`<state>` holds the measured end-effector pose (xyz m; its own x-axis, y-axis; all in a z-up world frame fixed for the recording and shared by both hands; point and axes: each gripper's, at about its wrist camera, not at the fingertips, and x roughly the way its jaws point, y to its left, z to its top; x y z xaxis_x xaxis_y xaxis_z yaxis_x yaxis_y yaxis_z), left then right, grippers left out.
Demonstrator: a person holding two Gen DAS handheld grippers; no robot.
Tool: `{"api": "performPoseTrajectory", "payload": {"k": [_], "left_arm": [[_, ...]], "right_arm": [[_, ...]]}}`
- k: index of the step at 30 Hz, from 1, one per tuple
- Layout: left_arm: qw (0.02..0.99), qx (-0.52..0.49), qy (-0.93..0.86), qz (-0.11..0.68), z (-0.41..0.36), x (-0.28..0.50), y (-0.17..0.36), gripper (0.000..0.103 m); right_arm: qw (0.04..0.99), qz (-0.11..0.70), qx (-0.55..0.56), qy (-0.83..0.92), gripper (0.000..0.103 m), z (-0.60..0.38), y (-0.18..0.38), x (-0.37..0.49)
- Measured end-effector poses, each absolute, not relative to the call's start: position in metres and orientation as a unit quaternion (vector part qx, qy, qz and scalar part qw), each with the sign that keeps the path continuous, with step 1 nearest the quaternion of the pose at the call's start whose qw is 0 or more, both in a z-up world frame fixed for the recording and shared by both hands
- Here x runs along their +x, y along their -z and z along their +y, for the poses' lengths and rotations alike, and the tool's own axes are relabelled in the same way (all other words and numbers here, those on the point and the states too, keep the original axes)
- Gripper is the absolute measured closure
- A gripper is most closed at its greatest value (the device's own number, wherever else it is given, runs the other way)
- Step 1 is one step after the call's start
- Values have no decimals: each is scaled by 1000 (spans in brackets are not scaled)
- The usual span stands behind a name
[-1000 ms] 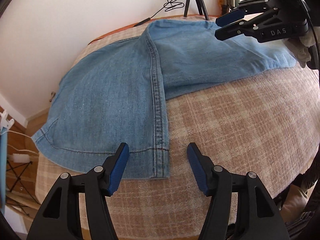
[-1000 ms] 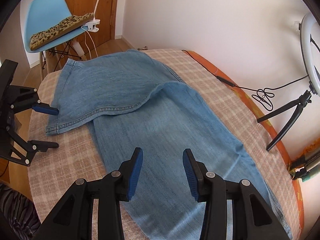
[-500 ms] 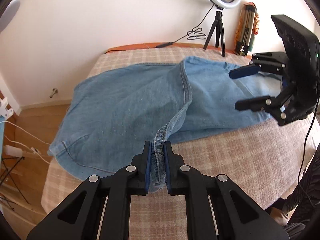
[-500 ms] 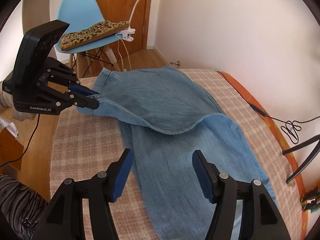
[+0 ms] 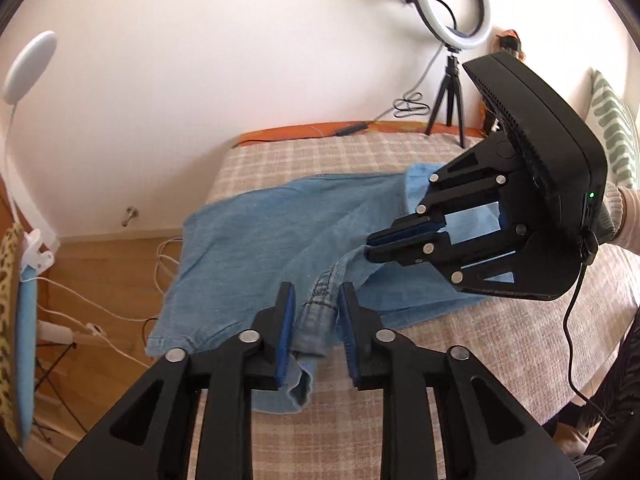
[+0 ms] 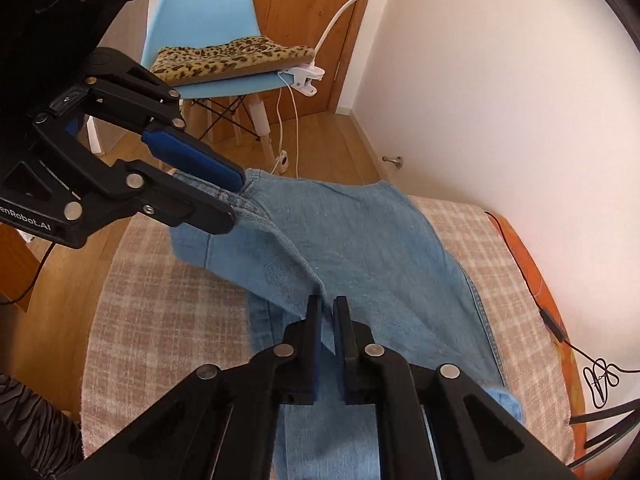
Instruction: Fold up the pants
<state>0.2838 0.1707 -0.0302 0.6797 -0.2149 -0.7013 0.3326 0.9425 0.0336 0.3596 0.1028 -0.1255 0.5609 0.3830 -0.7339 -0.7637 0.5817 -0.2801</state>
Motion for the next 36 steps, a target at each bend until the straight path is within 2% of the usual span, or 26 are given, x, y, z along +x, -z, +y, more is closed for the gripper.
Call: {"api": "performPoseTrajectory", "payload": {"k": [2,7,15,22,24,25,26,30,32,34,35,36], "left_arm": [[927,51,120,350,200,279,24,56],[931,12,58,360,263,276,43,56],[917,3,53,395,286,295,86,56],[896,-54,73,435,302,325,119,56],[890,-67,89,441,302,331,124,56],[889,-68,96,443,299,333,126,56],[888,-65,103,443,295,333,127,62],[889,-35,99,446,284,335,131,71],[890,-43,97,443,286,334,129,74],[893,-48,95,438,292,336,129,77],[895,-47,93,433,291,334,126,79],[898,-43,90,428,291,332,123,81]], "right_arm": [[835,314,-297,-340,103,104,116,374],[845,298,-300,-327,103,117,96,415],[872,289,-275,-283,103,141,90,497],[854,365,-227,-292,103,135,130,552],[842,396,-183,-316,95,127,136,561],[834,414,-158,-330,87,123,139,568],[825,428,-133,-345,71,120,141,573],[812,447,-94,-363,63,126,144,586],[806,460,-97,-361,63,137,149,592],[811,449,-130,-352,77,150,151,589],[813,440,-149,-350,93,157,149,585],[813,433,-163,-353,94,161,147,580]]}}
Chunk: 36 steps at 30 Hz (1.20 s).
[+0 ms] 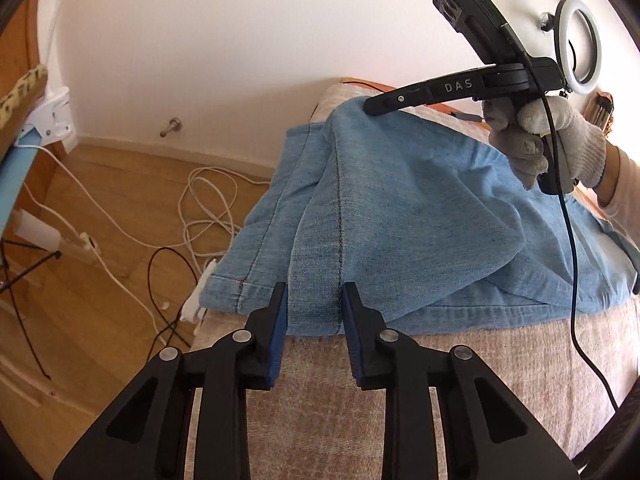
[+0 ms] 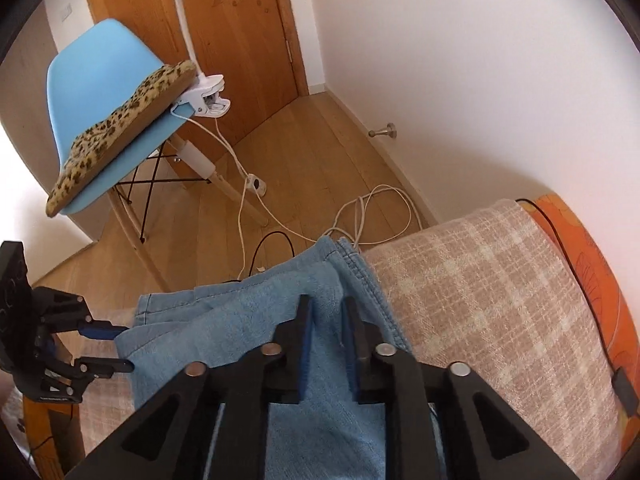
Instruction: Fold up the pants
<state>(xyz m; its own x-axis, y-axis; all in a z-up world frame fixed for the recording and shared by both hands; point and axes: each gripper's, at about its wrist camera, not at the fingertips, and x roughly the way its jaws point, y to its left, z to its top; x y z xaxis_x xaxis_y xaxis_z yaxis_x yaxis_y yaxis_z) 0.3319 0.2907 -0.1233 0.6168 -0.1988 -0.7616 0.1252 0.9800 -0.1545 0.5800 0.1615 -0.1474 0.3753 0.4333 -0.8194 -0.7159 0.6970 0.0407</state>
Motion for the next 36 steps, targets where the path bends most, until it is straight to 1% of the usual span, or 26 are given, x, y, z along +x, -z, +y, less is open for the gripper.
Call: {"api": "performPoseTrajectory", "payload": {"k": [2,3,7,10,12,14,16,17,18,19,20,21,23,25,26,27,29,34,36], "left_arm": [[900,-51,91,423,289,329,113,88],[900,-65,95,421,293,328,105,89],[903,-99,114,401,309,326,60,89],[902,-118,110,400,322,333,42,89],[899,-81,79,423,320,345,51,89],[878,-93,73,463,321,359,77,90],[866,-80,58,490,319,367,105,90],[861,-62,51,502,315,369,118,89],[859,-47,42,508,313,370,129,86],[859,-47,39,508,315,370,137,84],[857,-58,40,510,319,369,142,82],[859,-69,38,506,322,368,144,77],[860,-85,37,501,330,367,147,76],[863,-80,25,499,333,368,148,73],[865,-66,10,498,333,370,148,65],[868,-47,-10,495,333,370,147,63],[872,-20,-48,486,335,372,144,64],[885,-45,-49,461,344,360,128,64],[889,-40,-43,455,338,356,123,64]], "right_arm": [[826,405,-188,-343,95,165,137,571],[832,394,-189,-342,95,165,130,568],[847,358,-155,-361,95,156,96,571],[848,355,-141,-367,95,161,94,586],[845,365,-161,-356,95,172,111,595],[838,381,-190,-341,95,188,135,601],[829,398,-212,-332,94,197,158,603],[824,410,-213,-330,89,198,167,606],[817,426,-202,-331,82,196,174,610],[814,441,-183,-330,79,193,177,615],[811,450,-159,-337,72,189,178,619],[808,457,-137,-347,70,186,177,623],[811,456,-112,-350,70,183,174,631],[816,461,-108,-331,70,184,173,637],[822,461,-114,-315,70,185,173,639],[825,461,-122,-302,70,185,173,640],[837,454,-144,-271,70,184,170,640],[852,423,-139,-277,70,158,142,617],[855,413,-137,-281,68,143,130,605]]}}
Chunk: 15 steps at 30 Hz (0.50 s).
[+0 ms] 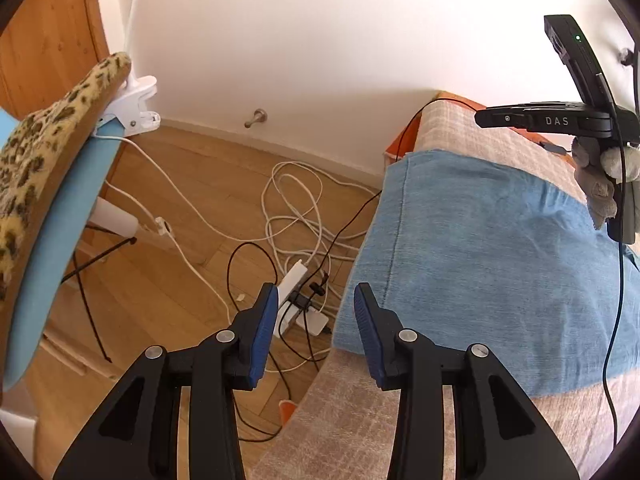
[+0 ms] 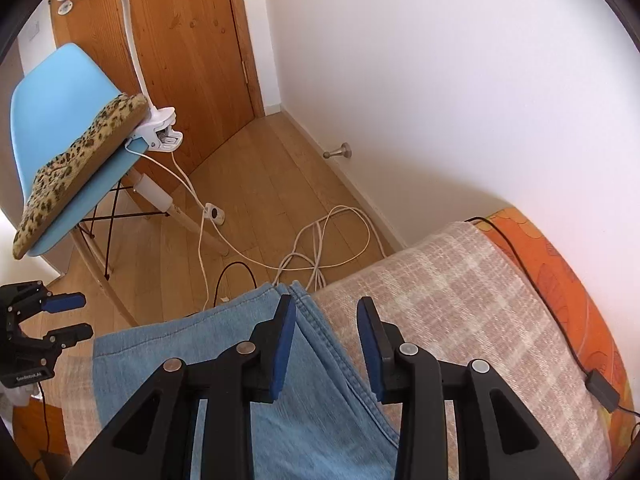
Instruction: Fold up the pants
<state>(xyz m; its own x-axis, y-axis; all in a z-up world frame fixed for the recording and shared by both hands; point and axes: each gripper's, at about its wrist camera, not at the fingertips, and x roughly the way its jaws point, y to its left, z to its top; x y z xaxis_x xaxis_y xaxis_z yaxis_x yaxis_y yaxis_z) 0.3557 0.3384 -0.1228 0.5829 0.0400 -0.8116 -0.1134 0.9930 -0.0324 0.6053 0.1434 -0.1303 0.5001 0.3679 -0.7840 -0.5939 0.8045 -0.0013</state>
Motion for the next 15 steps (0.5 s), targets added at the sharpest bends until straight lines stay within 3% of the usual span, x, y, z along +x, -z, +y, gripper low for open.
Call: {"api": "performPoseTrajectory", "payload": {"k": [4,6,10,12,14,15], "left_arm": [[891,-58,-22,450,328,345,117,64],[893,-52,-24,446,325,341,115,64],[888,-74,-31,454,329,336,117,64],[886,-71,-36,458,329,333,119,64],[884,-62,-39,462,329,332,123,64],[883,-60,-41,463,329,332,125,64]], "right_arm": [[848,429,-129,-284,63,117,126,591],[836,447,-129,-290,52,110,136,588],[828,460,-161,-278,53,116,167,588],[825,459,-164,-285,73,119,176,588],[824,455,-166,-293,79,124,179,588],[825,450,-174,-295,91,126,179,586]]}}
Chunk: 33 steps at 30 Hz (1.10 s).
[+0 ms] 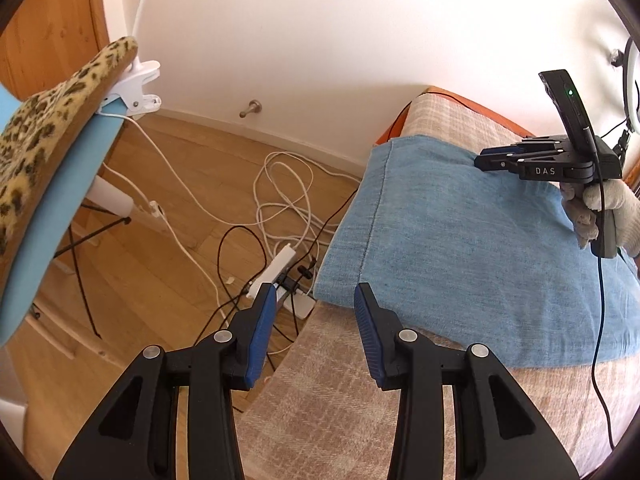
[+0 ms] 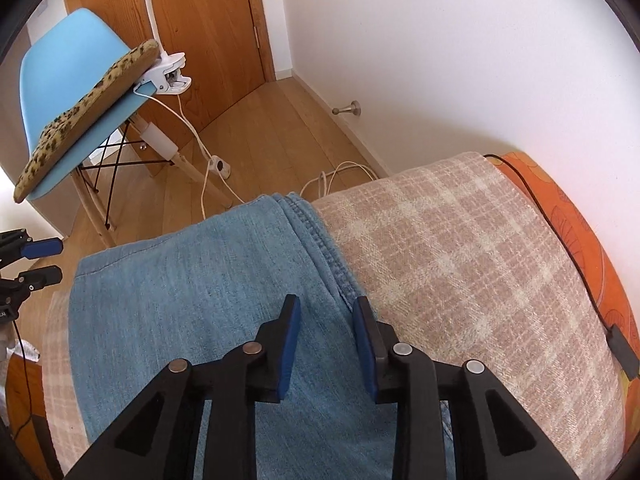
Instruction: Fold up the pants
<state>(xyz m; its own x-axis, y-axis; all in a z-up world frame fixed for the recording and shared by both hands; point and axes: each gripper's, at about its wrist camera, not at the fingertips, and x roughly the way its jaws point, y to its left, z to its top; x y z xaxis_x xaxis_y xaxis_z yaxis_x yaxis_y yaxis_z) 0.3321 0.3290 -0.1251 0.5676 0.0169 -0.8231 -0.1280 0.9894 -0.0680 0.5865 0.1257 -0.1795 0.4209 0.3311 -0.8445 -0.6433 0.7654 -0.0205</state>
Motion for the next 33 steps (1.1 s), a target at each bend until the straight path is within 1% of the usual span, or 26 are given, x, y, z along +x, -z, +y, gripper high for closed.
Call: {"api": "performPoseTrajectory", "payload": {"k": [1,2,9,10,11,12,13,14,17,19,20,21,24,26,27,29,32,33], "left_arm": [[882,-61,-42,465,329,333,127,64],[882,-63,-42,466,330,333,129,64],[882,-77,-39,463,336,339,135,64],[882,-79,-37,462,336,338,135,64],[883,-79,-37,462,337,338,136,64],[883,-78,-36,462,337,338,136,64],[883,-78,-35,462,336,338,137,64],[883,-78,-33,463,336,338,137,64],[883,-72,-30,463,333,337,138,64],[883,-70,-29,462,333,337,137,64],[884,-70,-30,462,333,337,137,64],[884,-72,-29,462,334,337,137,64],[885,-74,-32,459,337,335,135,64],[886,-80,-34,456,341,333,134,64],[885,-85,-34,456,343,333,134,64],[884,-95,-35,456,346,335,133,64],[883,-112,-23,456,348,338,134,64],[882,-114,-21,457,347,340,135,64]], "right_arm": [[825,446,-185,-295,98,128,180,585],[825,443,-195,-291,101,131,181,584],[832,421,-196,-304,103,127,169,576],[831,415,-198,-314,101,126,166,574],[826,420,-203,-316,94,126,165,574],[819,433,-206,-315,81,127,166,576],[816,438,-208,-313,77,127,167,578],[818,434,-220,-308,76,129,168,576],[813,432,-260,-292,77,135,176,574],[809,431,-268,-297,88,139,179,571],[811,427,-276,-290,100,141,180,569],[814,421,-284,-282,103,143,180,568],[827,401,-282,-277,103,141,170,564],[839,395,-260,-271,103,133,159,570],[838,406,-252,-265,103,130,158,576],[840,405,-279,-229,103,130,165,583],[829,421,-272,-249,103,131,175,584],[832,417,-274,-242,99,131,176,583]]}}
